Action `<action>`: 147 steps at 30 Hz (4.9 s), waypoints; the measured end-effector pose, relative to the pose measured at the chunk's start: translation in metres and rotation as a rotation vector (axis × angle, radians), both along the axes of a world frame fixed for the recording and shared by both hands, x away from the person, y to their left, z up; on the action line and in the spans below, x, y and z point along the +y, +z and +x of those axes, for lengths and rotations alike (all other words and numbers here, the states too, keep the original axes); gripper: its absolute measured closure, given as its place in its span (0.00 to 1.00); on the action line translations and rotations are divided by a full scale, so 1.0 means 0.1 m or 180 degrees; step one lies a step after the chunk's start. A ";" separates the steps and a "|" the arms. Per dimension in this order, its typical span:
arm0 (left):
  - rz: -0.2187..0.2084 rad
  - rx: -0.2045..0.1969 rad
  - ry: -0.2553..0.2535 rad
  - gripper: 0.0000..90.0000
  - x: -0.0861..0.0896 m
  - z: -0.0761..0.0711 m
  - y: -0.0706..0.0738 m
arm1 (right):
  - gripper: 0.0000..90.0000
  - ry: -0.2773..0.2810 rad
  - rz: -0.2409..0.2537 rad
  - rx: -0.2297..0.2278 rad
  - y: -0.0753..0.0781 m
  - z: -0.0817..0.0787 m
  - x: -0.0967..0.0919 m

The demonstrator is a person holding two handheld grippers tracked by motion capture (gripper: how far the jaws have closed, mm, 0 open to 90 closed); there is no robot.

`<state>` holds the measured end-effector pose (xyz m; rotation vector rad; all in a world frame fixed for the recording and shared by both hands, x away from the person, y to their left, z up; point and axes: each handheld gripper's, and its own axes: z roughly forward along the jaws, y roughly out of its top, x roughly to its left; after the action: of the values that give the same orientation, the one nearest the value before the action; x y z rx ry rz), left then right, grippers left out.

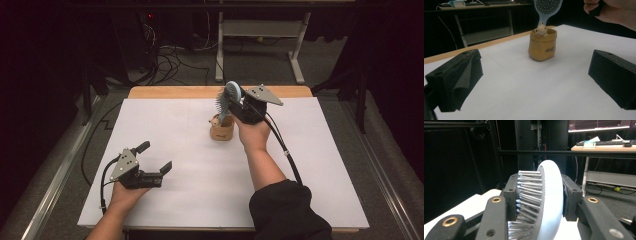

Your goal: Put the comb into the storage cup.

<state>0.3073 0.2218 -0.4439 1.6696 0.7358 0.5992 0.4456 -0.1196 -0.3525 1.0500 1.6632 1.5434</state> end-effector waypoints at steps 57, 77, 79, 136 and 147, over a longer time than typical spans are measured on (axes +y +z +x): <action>0.0002 0.0035 -0.0020 0.00 0.00 0.00 -0.03 | 0.40 -0.0400 0.0085 0.0367 -0.22 0.03 -0.57; 0.0003 0.0031 -0.0019 0.00 0.01 0.00 -0.03 | 0.23 -0.0338 0.0029 0.0452 -0.26 0.07 -0.57; 0.0010 0.0031 -0.0019 0.00 0.01 0.00 -0.03 | 0.20 -0.0321 0.0021 0.0430 -0.26 0.07 -0.57; -0.0011 0.0216 0.0094 0.00 0.14 0.04 -0.09 | 0.00 0.0003 -0.0496 0.0267 -0.98 -1.22 -1.22; 0.0004 0.0220 0.0122 0.00 0.18 -0.08 -0.12 | 0.00 -0.0146 -0.0374 0.0142 -0.97 -1.67 -1.65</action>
<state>0.2996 0.2396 -0.4556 1.6876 0.8190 0.5713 0.2789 -0.2842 -0.4494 1.0599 1.7257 1.3850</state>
